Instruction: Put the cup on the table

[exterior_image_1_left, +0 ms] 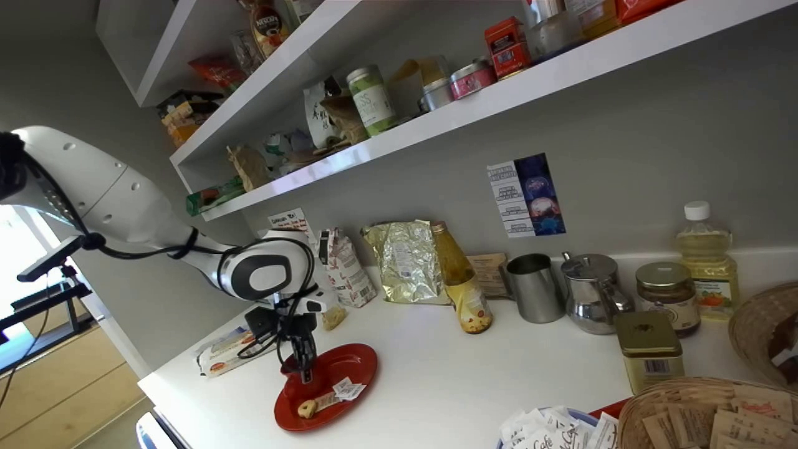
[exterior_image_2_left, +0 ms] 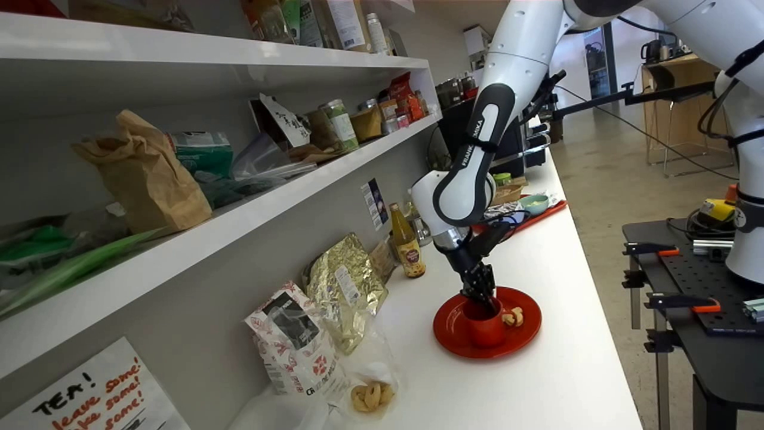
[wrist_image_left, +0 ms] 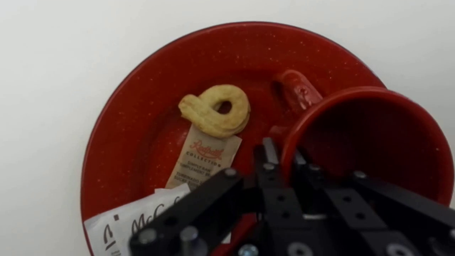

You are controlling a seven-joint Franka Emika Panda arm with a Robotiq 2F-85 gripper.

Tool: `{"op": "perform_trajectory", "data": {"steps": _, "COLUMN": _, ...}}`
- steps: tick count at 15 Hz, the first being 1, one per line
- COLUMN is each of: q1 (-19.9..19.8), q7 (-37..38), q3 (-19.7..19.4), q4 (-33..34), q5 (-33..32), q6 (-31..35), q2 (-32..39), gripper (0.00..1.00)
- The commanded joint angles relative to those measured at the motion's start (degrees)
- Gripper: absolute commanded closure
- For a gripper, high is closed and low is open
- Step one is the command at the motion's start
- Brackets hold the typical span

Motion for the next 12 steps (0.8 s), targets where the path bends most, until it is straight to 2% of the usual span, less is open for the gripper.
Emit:
{"op": "perform_trajectory", "data": {"steps": 1, "q1": -1.6, "q7": -3.2, "q3": 1.8, "q4": -1.7, "q5": 4.2, "q6": 0.3, "q2": -3.9, "gripper": 0.98}}
{"op": "perform_trajectory", "data": {"steps": 6, "q1": -2.4, "q7": -6.1, "q3": 2.5, "q4": -4.2, "q5": 8.2, "q6": 0.7, "q2": -10.2, "gripper": 0.98}}
{"op": "perform_trajectory", "data": {"steps": 12, "q1": -2.9, "q7": -5.5, "q3": 0.3, "q4": -9.8, "q5": 7.0, "q6": 1.7, "q2": -21.2, "gripper": 0.98}}
